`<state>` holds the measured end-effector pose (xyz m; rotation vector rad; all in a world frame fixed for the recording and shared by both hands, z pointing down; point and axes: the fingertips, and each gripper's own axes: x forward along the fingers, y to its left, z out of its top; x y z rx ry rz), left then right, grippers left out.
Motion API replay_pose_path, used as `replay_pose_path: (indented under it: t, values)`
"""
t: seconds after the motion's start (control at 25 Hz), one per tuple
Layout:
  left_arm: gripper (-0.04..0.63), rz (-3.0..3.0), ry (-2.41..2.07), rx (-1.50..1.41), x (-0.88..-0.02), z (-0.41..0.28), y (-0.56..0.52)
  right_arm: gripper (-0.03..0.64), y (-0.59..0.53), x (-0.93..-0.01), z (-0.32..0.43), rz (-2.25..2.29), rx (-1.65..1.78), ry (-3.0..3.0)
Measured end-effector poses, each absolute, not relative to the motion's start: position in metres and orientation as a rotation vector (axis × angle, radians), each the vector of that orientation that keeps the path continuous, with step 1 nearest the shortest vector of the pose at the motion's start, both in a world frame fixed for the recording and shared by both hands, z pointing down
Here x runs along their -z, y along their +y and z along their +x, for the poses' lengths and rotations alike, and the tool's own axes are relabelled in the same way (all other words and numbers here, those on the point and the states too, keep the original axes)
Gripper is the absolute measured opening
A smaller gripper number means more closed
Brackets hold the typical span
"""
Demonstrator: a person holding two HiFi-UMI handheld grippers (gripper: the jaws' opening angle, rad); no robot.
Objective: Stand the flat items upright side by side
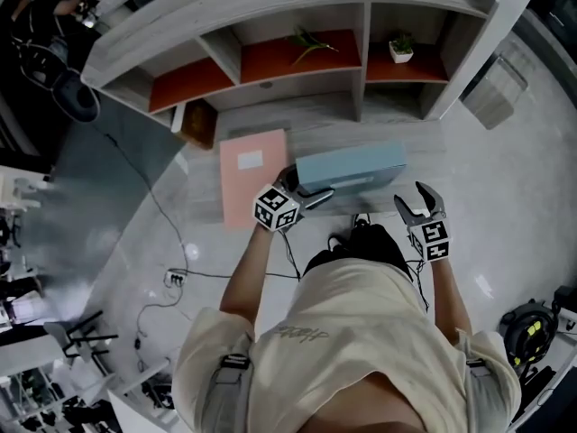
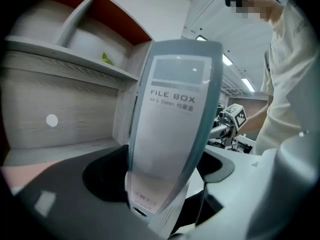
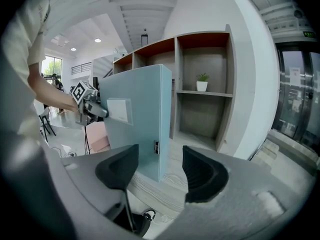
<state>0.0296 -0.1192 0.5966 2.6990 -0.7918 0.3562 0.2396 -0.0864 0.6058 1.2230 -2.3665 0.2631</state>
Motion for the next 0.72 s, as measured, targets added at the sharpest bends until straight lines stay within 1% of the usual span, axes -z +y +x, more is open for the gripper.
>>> replay_pose_path:
  t: [0.12,0.24,0.72]
  values:
    - [0.417,2.745,-0.711,-0.451,-0.606,0.041,-0.121,0.275,-0.079,-0.608,0.243,1.208,-0.269,-2.353]
    - [0.399,2.765,-0.718,-0.468,-0.607,0.045,-0.121,0.275,-0.073,-0.609,0.246,1.194,-0.273,-2.342]
    - [0.376,2.645,-1.153,-0.378,-0.607,0.029,-0.109,0.272,-0.07,-0.608,0.225,1.122,-0.219,-2.365]
